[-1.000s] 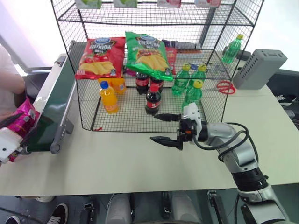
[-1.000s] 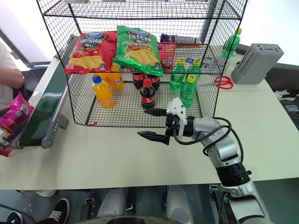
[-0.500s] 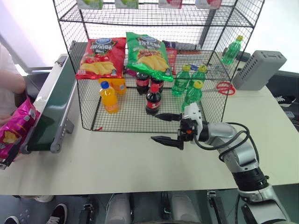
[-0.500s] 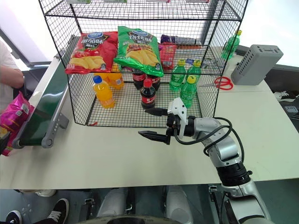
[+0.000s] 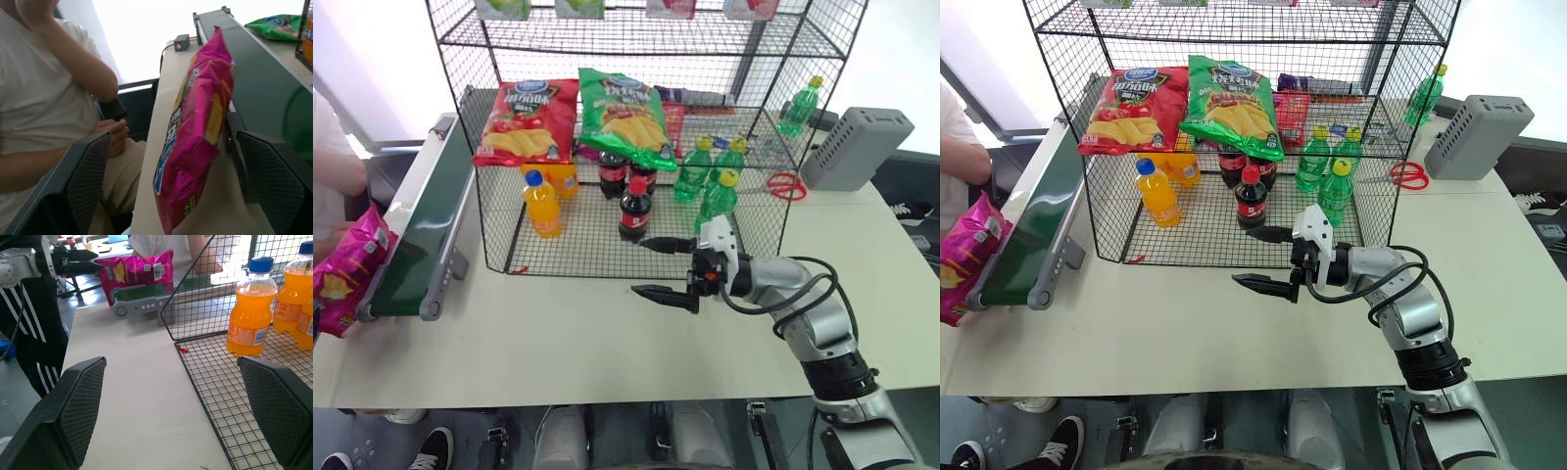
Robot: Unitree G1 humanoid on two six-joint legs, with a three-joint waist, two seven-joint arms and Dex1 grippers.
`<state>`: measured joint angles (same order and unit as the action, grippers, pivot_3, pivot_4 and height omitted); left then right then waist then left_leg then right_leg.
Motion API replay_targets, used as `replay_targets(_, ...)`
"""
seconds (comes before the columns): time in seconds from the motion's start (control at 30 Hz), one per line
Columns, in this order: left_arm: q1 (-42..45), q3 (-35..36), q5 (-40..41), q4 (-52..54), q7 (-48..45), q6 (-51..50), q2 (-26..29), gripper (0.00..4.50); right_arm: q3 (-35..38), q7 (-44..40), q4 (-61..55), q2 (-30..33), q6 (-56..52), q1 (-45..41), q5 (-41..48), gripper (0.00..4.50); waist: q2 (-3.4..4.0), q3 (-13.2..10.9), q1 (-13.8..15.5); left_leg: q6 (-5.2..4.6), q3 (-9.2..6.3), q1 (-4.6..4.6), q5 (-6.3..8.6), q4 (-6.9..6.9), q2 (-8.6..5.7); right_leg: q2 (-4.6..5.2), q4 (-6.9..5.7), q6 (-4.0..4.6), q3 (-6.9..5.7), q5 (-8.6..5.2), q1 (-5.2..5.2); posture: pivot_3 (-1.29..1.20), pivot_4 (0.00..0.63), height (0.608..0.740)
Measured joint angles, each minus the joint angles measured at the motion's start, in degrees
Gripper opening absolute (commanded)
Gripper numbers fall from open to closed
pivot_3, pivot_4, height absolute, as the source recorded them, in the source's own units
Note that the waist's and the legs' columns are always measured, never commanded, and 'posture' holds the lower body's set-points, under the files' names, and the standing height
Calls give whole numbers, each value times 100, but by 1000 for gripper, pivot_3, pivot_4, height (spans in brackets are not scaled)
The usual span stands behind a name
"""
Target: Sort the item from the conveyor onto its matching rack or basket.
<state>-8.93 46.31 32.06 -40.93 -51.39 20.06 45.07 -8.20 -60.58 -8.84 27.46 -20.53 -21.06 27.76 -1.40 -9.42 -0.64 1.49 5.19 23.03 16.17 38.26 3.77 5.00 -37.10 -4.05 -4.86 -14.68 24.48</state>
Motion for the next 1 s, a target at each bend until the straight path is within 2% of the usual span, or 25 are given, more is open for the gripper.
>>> replay_targets(0.27, 883, -477, -298, -877, -319, 212, 25, 4385, 46, 44, -41, 117, -24, -6, 0, 4500, -3, 2, -23, 3, 1, 0, -2, 0, 0, -1, -3, -1, 0, 0, 2, 0, 150, 740)
replay_targets(0.3, 942, -501, -318, -966, -347, 230, 24, 4155, 60, 56, -52, 145, -25, 0, 0, 4500, -3, 2, -28, 3, 1, -1, -1, -1, 1, -2, -4, -1, 0, 0, 2, 0, 150, 740)
replay_targets(0.37, 1014, -500, -313, -1095, -417, 233, 24, 3605, 127, 83, -69, 221, -30, 28, 0, 4500, -3, 2, -29, 3, 1, -1, -2, -1, 2, -1, -4, 0, 0, 0, 2, 0, 150, 740)
replay_targets(0.6, 1073, -369, -247, -1167, -262, 372, 61, 195, 242, 165, -90, 274, -28, 150, -2, 4500, -4, 2, -18, 3, 1, -1, -2, 0, 2, 0, -4, -1, 0, 0, 2, 0, 150, 740)
replay_targets(0.63, 1065, -348, -215, -1160, -261, 362, 63, 84, 242, 167, -90, 274, -21, 149, -4, 4500, -4, 2, -18, 3, 1, -1, -2, -1, 2, 0, -4, -1, 0, 1, 2, 0, 150, 740)
replay_targets(0.8, 877, -334, -148, -736, -256, 268, -30, 84, 248, 165, -6, 278, 94, 124, -70, 4500, -3, 2, -17, 3, 0, -1, -2, -1, 2, 1, -4, -1, 0, 0, 2, 0, 150, 740)
replay_targets(1.0, 722, -183, 73, 321, 65, -107, -65, 84, 257, 162, 76, 276, 203, 82, -113, 4500, -6, 4, -14, 3, -3, 0, -2, 0, 2, 2, -3, -1, 1, 1, 1, 0, 150, 740)
